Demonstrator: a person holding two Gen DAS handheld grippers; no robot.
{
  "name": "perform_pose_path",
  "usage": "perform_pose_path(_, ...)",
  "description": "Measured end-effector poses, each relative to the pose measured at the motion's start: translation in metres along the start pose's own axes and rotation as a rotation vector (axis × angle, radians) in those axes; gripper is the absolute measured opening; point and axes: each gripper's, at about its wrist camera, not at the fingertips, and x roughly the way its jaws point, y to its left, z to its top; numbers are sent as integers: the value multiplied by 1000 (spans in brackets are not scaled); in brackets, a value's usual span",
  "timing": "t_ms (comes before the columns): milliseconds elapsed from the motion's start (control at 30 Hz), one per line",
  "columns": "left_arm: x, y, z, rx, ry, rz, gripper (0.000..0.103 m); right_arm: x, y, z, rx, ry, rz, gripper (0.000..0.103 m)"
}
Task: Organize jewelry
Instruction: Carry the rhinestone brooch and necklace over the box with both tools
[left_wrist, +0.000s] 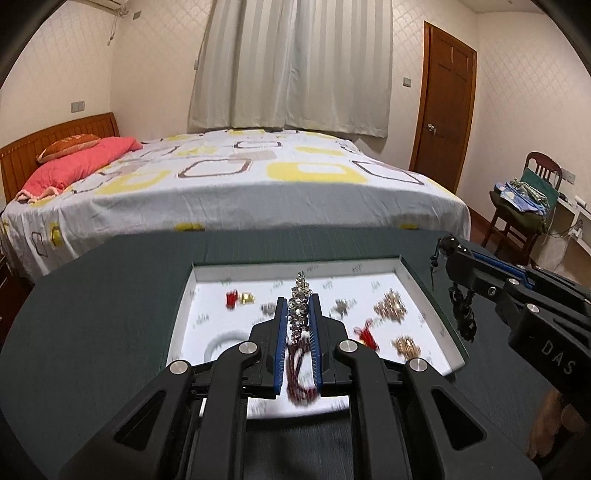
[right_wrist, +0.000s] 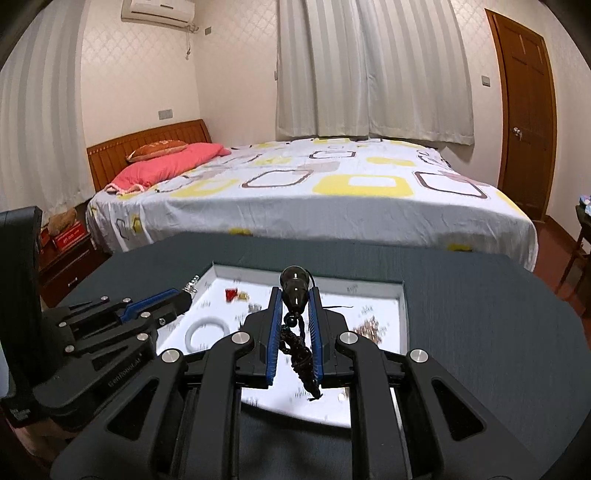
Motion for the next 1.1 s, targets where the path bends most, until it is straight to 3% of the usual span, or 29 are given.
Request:
perform_pose_path(233, 51, 2, 11, -3, 31, 24, 12, 46, -11, 9, 29, 14, -15, 15)
perform_pose_path(467, 107, 4, -1, -2, 143, 50, 12, 99, -19, -5, 35, 99, -34, 15)
perform_pose_path(700, 126, 2, -5, 19, 205, 76, 12, 128, -23, -16, 45, 198, -55, 15)
perform_pose_path(1100, 140, 3, -9, 8, 249, 82, 14, 141, -26, -23, 50, 251, -73, 16)
